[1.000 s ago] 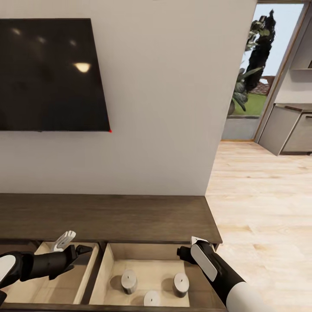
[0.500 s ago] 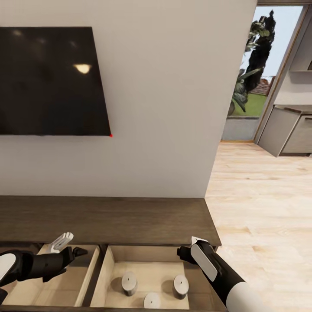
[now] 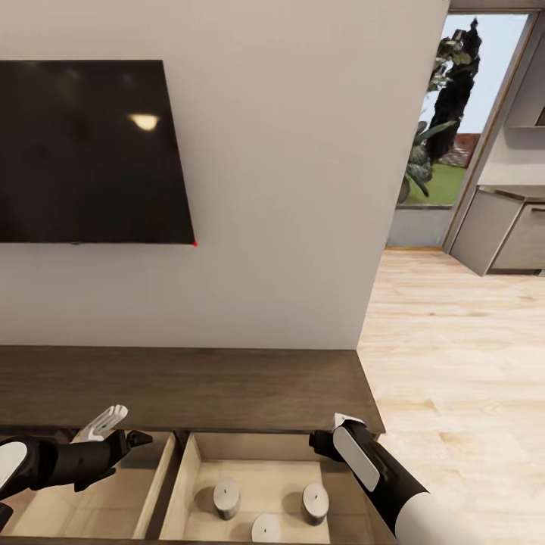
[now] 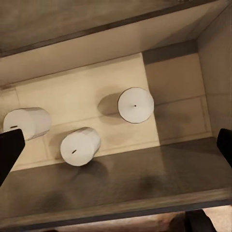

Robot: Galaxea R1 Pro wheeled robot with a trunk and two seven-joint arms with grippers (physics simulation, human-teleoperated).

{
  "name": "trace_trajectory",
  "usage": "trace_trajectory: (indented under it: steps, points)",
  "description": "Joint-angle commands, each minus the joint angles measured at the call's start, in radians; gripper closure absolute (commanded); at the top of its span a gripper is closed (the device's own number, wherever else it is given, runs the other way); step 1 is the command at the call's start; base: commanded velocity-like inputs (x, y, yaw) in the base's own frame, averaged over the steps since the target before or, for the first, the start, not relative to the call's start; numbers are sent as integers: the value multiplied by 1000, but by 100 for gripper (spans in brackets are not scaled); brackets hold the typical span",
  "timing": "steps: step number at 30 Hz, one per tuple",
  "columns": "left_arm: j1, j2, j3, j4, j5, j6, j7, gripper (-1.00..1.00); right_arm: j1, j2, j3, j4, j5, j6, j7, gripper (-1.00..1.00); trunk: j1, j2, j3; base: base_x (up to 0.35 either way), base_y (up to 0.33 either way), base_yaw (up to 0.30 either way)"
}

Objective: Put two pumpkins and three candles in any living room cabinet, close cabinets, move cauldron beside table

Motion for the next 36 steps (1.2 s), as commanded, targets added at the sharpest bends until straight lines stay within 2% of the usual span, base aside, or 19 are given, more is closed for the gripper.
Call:
trace_trajectory:
  steps: [1, 6, 10, 12, 16, 17, 19, 21, 23, 27, 36]
  points:
    - [-1, 0, 1, -1, 10, 2, 10, -100, -1, -1, 3, -1, -10, 0, -10, -100, -4, 7, 2, 0, 0, 0]
    - [0, 0, -2, -2, 8, 1, 13, -100, -1, -1, 3, -1, -10, 0, -10, -100, -23, 42, 18, 0, 0, 0]
    - [-5, -4, -3, -3, 8, 0, 62, -100, -1, -1, 3, -1, -10, 0, -10, -100, -38, 70, 30, 0, 0, 0]
    - [-12, -22, -5, -2, 8, -1, 115, -100, -1, -1, 3, -1, -10, 0, -10, -100, -46, 84, 37, 0, 0, 0]
    - [-35, -80, -7, -2, 7, 1, 261, -100, -1, -1, 3, 0, -10, 0, -10, -100, -61, 112, 49, 0, 0, 0]
    - [-37, -89, -7, -2, 7, 1, 278, -100, -1, -1, 3, 0, -10, 0, -10, -100, -65, 119, 52, 0, 0, 0]
    - [-48, -125, -8, -3, 7, 2, 348, -100, -1, -1, 3, 0, -10, 0, -10, -100, -73, 133, 59, 0, 0, 0]
    - [-52, -136, -9, -3, 6, 3, 372, -100, -1, -1, 3, 0, -10, 0, -10, -100, -81, 147, 65, 0, 0, 0]
    - [-53, -141, -10, -3, 6, 3, 384, -100, -1, -1, 3, 0, -10, 0, -10, -100, -88, 161, 71, 0, 0, 0]
    - [-55, -146, -10, -3, 6, 4, 394, -100, -1, -1, 3, -1, -10, 0, -9, -100, -88, 161, 71, 0, 0, 0]
    - [-55, -147, -10, -3, 4, 4, 400, -100, -1, -1, 3, -1, -10, 0, -10, -100, -123, 224, 99, -84, 0, 0]
